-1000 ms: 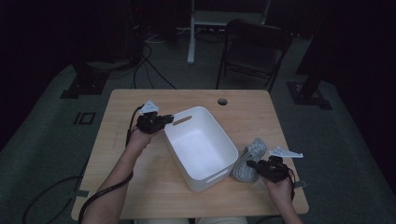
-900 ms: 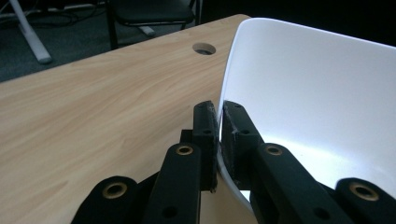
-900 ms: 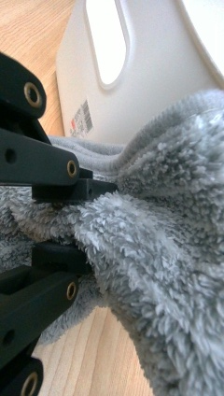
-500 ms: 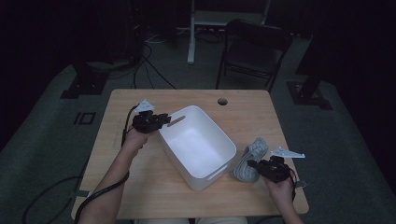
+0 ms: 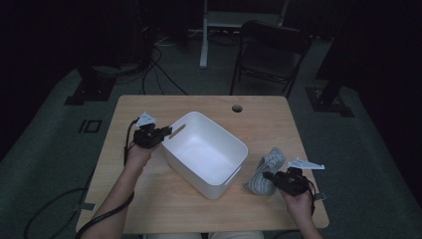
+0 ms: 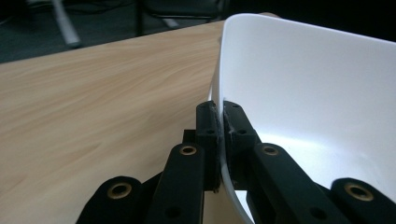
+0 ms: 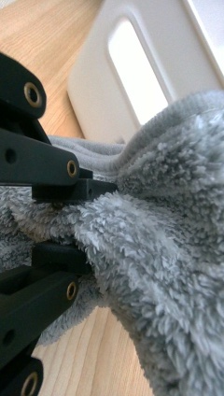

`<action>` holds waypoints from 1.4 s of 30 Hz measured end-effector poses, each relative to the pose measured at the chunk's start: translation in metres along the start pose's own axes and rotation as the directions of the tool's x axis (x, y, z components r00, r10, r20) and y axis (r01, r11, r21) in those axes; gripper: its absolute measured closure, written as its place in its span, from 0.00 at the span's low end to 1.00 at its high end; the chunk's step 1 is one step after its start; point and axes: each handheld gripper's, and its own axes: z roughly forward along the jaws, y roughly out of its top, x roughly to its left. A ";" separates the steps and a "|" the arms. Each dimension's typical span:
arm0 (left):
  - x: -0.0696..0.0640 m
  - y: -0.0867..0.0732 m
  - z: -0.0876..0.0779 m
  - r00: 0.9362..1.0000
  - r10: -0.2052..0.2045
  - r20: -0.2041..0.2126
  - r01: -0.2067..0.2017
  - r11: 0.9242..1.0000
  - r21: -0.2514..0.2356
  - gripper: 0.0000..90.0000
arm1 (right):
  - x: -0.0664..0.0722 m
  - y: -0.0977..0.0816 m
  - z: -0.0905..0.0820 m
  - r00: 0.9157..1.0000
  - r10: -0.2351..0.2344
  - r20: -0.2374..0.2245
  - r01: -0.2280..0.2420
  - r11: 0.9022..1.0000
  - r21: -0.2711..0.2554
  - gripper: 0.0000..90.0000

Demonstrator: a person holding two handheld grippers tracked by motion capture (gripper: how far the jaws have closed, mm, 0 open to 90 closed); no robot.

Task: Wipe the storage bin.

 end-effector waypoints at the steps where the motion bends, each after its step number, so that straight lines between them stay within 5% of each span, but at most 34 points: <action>1: 0.000 -0.003 -0.005 1.000 -0.011 -0.018 0.011 1.000 -0.002 0.96 | 0.001 0.001 0.000 1.000 -0.003 -0.002 0.003 1.000 -0.001 0.83; 9: -0.001 -0.016 -0.031 0.995 -0.059 -0.085 0.061 0.998 0.017 0.95 | 0.010 0.006 0.003 0.999 -0.028 -0.019 0.028 1.000 -0.001 0.83; 18: -0.009 -0.027 -0.039 0.995 -0.023 -0.098 0.022 1.000 -0.008 0.89 | 0.021 0.017 0.006 0.995 -0.067 -0.069 0.066 0.998 -0.019 0.83; 25: -0.015 -0.026 -0.037 0.987 -0.016 -0.158 0.014 1.000 -0.014 0.94 | 0.037 0.040 0.013 0.988 -0.119 -0.095 0.113 0.991 -0.068 0.83; 30: -0.015 -0.030 -0.036 0.986 -0.052 -0.156 0.044 0.998 -0.051 0.94 | 0.048 0.054 0.025 0.983 -0.137 -0.119 0.126 0.987 -0.097 0.83; 42: -0.011 -0.031 -0.036 0.992 -0.003 -0.122 -0.004 0.999 -0.054 0.93 | 0.058 0.052 0.050 0.983 -0.173 -0.060 0.167 0.982 -0.088 0.84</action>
